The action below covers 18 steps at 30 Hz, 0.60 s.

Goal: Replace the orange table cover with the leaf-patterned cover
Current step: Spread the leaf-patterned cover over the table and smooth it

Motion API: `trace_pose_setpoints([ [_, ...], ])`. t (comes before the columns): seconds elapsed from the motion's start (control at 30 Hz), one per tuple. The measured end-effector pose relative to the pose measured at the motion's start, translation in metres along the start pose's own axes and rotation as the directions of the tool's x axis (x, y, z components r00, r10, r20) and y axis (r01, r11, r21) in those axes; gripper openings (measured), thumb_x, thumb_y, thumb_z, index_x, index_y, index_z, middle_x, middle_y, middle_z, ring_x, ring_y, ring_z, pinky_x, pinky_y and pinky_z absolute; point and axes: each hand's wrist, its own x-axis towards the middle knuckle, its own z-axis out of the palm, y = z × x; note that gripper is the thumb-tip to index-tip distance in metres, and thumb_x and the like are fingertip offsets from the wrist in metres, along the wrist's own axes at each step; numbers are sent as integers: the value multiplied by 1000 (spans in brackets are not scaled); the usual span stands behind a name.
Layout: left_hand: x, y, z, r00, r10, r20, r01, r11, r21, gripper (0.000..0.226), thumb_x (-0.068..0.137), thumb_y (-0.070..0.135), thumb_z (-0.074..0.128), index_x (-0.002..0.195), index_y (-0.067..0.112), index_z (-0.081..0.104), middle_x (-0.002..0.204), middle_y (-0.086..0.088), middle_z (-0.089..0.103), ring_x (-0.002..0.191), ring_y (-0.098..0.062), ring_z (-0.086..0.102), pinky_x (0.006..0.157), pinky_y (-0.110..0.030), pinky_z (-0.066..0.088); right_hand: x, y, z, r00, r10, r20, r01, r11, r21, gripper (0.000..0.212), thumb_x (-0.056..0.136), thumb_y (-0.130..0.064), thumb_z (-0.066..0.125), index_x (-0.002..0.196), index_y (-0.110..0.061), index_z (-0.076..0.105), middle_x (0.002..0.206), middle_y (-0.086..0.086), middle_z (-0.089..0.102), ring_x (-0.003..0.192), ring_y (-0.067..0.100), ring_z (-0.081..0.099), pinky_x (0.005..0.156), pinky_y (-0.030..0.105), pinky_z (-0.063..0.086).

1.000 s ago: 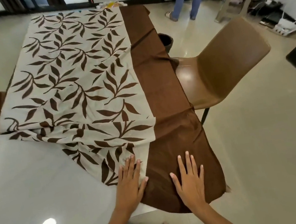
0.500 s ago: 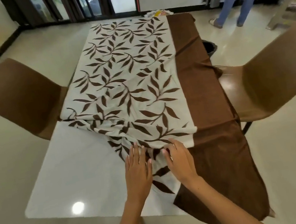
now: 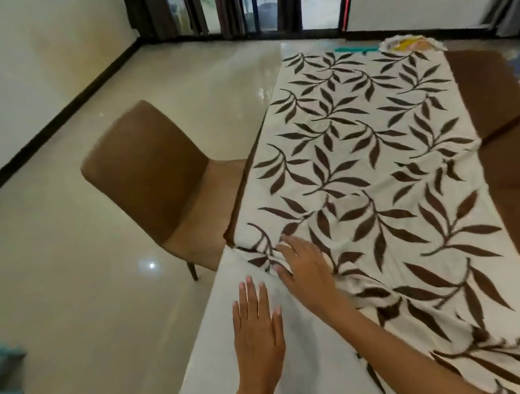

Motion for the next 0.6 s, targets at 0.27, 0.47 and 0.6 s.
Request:
trace_pose_setpoints([
  [0.27, 79, -50, 1, 999, 32, 37, -31, 999, -20, 57, 102, 46, 16, 151, 17, 18, 158, -5, 14, 146, -16, 3, 117, -29, -2, 67, 11, 63, 978, -28, 208, 84, 960, -267, 57, 56, -28, 88, 106, -13, 67, 95, 6, 69, 86, 23, 66, 90, 43, 48],
  [0.47, 127, -38, 4, 994, 112, 12, -112, 994, -16, 59, 100, 40, 28, 152, 17, 12, 160, -7, 10, 147, -20, 6, 118, -32, 1, 148, 58, 14, 977, 209, 46, -214, 958, 191, 36, 66, 13, 66, 92, -11, 75, 88, 4, 73, 80, 17, 66, 79, 25, 50],
  [0.6, 159, -15, 7, 982, 187, 8, -187, 982, -25, 58, 101, 43, 26, 151, 16, 18, 159, -7, 12, 147, -20, 6, 118, -33, 1, 192, 143, -44, 489, 864, -119, -755, 487, 439, 26, 87, 0, 56, 110, -5, 67, 111, 12, 66, 103, 25, 60, 81, 22, 42],
])
